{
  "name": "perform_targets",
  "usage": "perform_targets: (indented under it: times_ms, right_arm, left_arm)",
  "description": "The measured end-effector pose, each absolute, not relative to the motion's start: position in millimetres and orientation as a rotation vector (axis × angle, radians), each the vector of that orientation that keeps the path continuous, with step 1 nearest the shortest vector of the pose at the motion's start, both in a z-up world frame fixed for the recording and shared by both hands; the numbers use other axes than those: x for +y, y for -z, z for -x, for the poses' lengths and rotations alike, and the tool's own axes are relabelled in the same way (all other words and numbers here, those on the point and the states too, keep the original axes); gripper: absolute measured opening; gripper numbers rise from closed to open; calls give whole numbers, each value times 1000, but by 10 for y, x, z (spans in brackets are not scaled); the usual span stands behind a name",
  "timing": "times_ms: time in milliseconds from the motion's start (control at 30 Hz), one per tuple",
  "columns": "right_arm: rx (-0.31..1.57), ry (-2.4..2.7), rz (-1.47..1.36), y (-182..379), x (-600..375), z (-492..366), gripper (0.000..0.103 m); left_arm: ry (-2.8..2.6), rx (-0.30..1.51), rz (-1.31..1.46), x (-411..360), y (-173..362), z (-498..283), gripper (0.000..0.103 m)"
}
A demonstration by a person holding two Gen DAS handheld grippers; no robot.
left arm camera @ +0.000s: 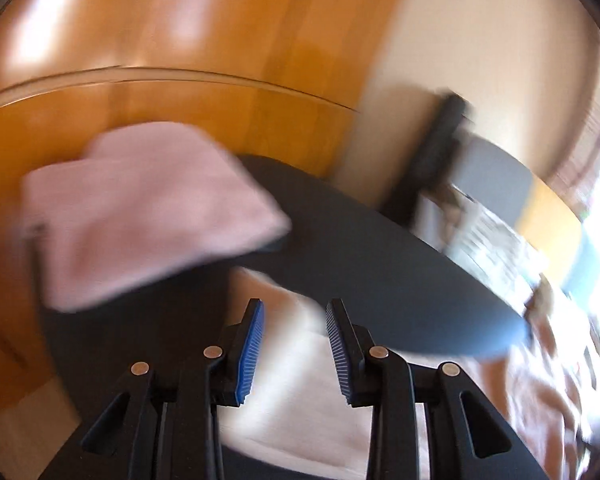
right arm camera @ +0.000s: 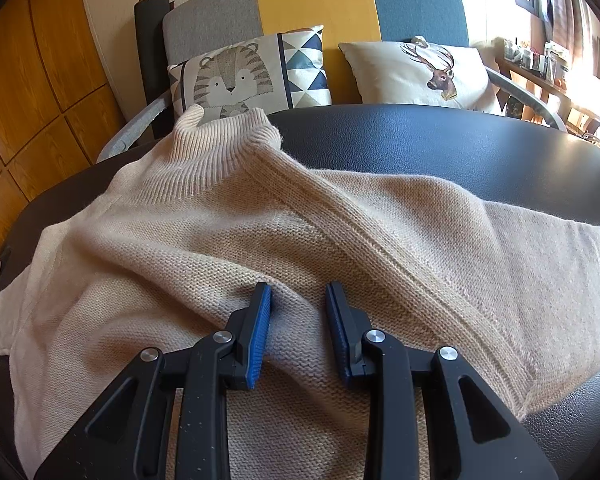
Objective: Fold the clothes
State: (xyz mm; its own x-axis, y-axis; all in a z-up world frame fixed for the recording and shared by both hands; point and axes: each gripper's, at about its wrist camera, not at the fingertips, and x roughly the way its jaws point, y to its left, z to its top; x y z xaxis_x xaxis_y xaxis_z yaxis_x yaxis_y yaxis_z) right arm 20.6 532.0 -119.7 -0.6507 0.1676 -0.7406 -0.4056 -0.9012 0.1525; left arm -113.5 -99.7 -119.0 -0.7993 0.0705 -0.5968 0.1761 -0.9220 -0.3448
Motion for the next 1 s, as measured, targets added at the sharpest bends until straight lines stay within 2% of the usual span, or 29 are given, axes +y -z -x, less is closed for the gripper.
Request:
perform_targets:
  times_ms: [67, 167, 267, 367, 600, 667, 700, 733, 1000]
  right_arm:
    - [440, -2558, 1102, 1197, 5317, -205, 31]
    - [438, -2557, 1102, 1196, 5314, -203, 31]
    - [429, -2555, 1105, 1195, 5316, -198, 31]
    - [424, -2553, 1106, 1195, 5310, -193, 31]
    - [414, -2550, 1108, 1193, 5305, -193, 31]
    - [413, -2550, 1108, 1195, 5303, -194, 31]
    - [413, -2550, 1108, 1195, 5301, -194, 31]
    - [412, -2550, 1108, 1195, 5300, -194, 31]
    - [411, -2549, 1107, 1197, 5300, -198, 31]
  left_arm:
    - [2753, 702, -1020, -1279, 1282, 1190, 33]
    - [2600, 759, -1238, -1432, 1592, 1336, 34]
    - [2653, 672, -1259, -1273, 1632, 1432, 37]
    - [2734, 688, -1385, -988, 1639, 1571, 39]
    - [2833, 317, -1456, -392, 1569, 1745, 41]
    - [2840, 357, -1469, -416, 1570, 1761, 29]
    - [2844, 378, -1476, -429, 1570, 1768, 17]
    - [2849, 349, -1438, -449, 1517, 1757, 10]
    - [2783, 127, -981, -730, 1068, 1638, 9]
